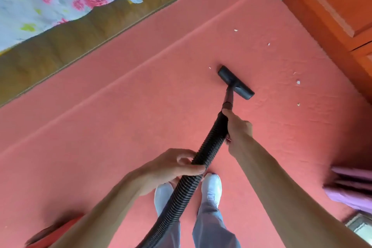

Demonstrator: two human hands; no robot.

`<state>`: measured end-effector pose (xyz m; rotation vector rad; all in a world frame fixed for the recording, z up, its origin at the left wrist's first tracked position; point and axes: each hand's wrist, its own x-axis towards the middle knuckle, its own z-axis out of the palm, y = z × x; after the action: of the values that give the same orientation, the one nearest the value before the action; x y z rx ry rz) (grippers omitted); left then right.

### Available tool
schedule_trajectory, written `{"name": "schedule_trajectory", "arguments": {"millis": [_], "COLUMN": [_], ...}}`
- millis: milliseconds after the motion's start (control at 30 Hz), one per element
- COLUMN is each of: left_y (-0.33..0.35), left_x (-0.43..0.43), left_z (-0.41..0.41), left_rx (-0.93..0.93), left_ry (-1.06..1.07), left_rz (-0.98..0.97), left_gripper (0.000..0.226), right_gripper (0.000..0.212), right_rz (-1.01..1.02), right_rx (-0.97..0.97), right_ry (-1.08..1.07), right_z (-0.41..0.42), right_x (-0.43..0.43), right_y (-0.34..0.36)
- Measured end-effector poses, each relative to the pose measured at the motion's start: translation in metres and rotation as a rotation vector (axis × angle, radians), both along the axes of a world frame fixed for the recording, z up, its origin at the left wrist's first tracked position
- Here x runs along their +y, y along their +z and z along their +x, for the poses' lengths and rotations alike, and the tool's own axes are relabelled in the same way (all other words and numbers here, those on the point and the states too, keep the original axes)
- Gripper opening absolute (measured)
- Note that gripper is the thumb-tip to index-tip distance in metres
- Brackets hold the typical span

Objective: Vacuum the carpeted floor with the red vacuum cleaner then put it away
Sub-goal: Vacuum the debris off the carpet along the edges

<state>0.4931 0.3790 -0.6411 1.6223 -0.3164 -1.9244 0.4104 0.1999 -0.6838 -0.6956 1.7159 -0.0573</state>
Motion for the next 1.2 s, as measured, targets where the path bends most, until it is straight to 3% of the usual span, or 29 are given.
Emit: {"name": "schedule_trajectory", "arguments": {"millis": [100,200,400,567,767,967,1200], "left_y": [0.009,0.016,0.000,0.004,0.016,0.008,-0.004], "left_x": [-0.008,-0.009,-0.002,0.008,0.059,0.072,0.033], "left_z": [0.010,0.021,0.030,0.047,0.087,0.111,0.109], "left_rx": [0.053,0.087,-0.096,-0.065,0.072,-0.001,-0.125], "left_ry": [-0.076,-0.093,0.243,0.313,0.310,0.426,0.325], "left_rz": [-0.009,0.003,0.068,-0.030,-0.040,0.016,0.003], "left_gripper": [0.024,0.034,0.030,0.024,0.018,0.046,0.025], "right_gripper": [0.035,0.037,0.024,0.028,0.031,0.034,0.042], "right_rz": [0.033,0.070,0.189,0.063,0.105,0.049,-0.035], "right_rx": [-0.015,-0.046,-0.148,-0.136,-0.109,-0.032,-0.025], "right_ry": [0.044,0.054,0.022,0.033,0.109,0.042,0.009], "right_z": [-0.002,0.001,0.029,0.058,0.089,0.139,0.153], "right_x": [-0.001,0.001,-0.010,-0.007,0.039,0.054,0.008], "right_y": [0.013,0.014,-0.002,0.013,0.020,-0.001,-0.014]}}
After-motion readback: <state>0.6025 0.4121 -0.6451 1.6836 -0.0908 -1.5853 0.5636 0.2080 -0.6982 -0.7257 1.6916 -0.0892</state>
